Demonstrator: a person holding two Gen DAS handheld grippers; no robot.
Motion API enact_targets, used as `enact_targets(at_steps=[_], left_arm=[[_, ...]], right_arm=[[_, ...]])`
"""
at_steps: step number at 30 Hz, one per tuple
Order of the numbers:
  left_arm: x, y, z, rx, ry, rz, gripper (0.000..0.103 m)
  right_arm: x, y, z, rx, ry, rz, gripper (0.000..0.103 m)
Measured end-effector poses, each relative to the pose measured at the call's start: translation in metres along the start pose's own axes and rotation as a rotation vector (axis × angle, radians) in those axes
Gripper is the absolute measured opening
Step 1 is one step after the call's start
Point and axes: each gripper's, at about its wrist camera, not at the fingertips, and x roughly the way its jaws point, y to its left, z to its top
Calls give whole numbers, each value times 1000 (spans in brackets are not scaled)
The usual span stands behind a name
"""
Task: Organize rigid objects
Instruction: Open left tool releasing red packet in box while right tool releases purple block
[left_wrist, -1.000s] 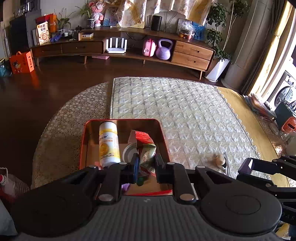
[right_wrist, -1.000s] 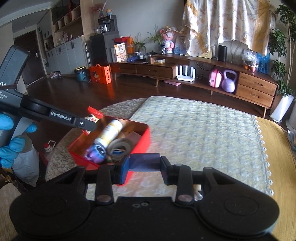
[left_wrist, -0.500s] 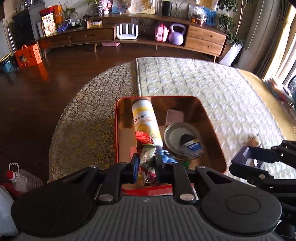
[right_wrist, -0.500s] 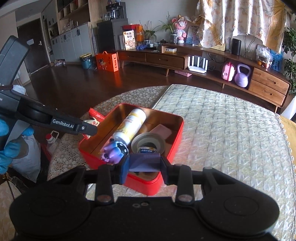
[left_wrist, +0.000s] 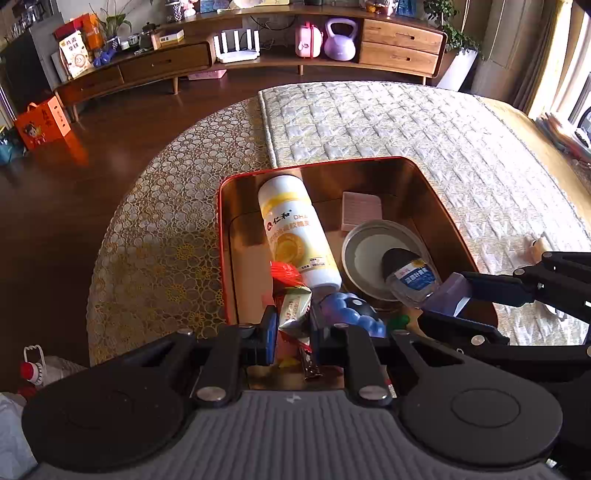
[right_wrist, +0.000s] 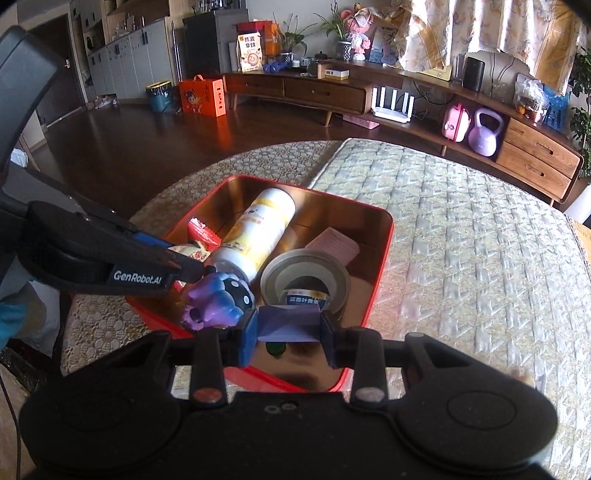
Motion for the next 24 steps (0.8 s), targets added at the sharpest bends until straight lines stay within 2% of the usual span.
enact_targets(at_steps=[13, 22, 24], left_arm=[[20, 3, -5, -36, 57, 16, 17], [23, 2, -11, -40, 59, 27, 18], [22, 1, -12, -39, 57, 32, 18]], right_arm=[[8, -1, 1, 20, 27, -8, 37], [2, -3, -1, 28, 10, 6, 44], [0, -4, -1, 29, 4, 10, 48]])
